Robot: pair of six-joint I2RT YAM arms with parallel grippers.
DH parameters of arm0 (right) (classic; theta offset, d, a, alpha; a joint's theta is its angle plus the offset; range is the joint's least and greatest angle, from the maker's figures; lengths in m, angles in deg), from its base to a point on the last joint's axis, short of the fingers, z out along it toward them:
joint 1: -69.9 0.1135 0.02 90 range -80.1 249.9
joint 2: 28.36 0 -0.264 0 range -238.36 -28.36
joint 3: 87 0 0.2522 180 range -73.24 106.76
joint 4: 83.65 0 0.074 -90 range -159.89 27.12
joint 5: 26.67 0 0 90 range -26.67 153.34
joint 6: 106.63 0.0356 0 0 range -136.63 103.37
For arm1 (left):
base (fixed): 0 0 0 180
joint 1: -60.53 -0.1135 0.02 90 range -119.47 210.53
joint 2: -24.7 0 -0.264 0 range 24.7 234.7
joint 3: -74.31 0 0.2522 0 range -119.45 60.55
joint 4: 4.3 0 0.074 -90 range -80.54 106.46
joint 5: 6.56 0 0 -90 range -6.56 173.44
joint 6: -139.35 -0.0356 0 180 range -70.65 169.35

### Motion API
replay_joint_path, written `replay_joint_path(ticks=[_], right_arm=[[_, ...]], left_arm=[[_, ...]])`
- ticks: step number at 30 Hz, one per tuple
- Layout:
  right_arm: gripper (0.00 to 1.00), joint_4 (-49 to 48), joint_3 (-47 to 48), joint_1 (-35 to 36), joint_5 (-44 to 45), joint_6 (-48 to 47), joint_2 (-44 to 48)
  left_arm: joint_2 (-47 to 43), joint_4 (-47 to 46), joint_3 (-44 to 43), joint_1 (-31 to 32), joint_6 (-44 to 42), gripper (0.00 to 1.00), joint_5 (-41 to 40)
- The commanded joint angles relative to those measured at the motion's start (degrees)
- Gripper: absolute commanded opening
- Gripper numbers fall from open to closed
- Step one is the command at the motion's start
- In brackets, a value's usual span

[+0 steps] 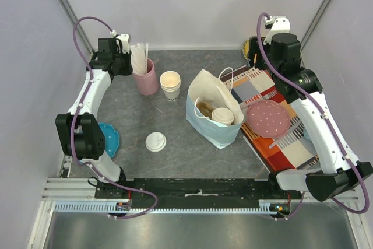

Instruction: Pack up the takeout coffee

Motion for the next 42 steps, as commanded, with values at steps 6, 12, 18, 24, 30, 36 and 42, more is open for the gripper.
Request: replay_joint_path(ticks=[6, 12, 18, 24, 30, 36, 42], right_arm=[[0.74, -1.83, -0.79, -0.19, -1.18, -0.11, 1.73], [0.74, -1.83, -0.70, -0.19, -1.88, -0.11, 1.73], [0.74, -1.65, -0.87, -0.19, -3.72, -0.20, 1.73], [0.74, -2.70, -0.70, -0.19, -12.22, -4.49, 3.57], [0.74, -8.58, 1.23, 0.16, -31.29, -13.02, 6.12], [0.73, -17.47, 4.74, 9.10, -48.46, -14.77, 3.59], [0.71, -9.42, 16.07, 24.31, -42.86, -22.15, -7.47]], left_arm=[[-2.84, 0.40, -5.05, -0.05, -3.63, 0.02, 3.17], [-6.62, 6.29, -7.86, 0.04, -9.52, 0.02, 3.52], [-12.14, 14.19, -12.43, -0.05, -13.22, 0.02, 7.55], [-16.55, 21.67, -19.11, 0.04, -16.90, 0.02, 18.18], [-18.75, 30.72, -26.93, 0.12, -23.67, 0.02, 32.33], [-20.94, 38.37, -31.60, 0.39, -34.57, 0.02, 45.17], [-22.88, 42.32, -33.00, 0.48, -38.79, 0.02, 51.15]])
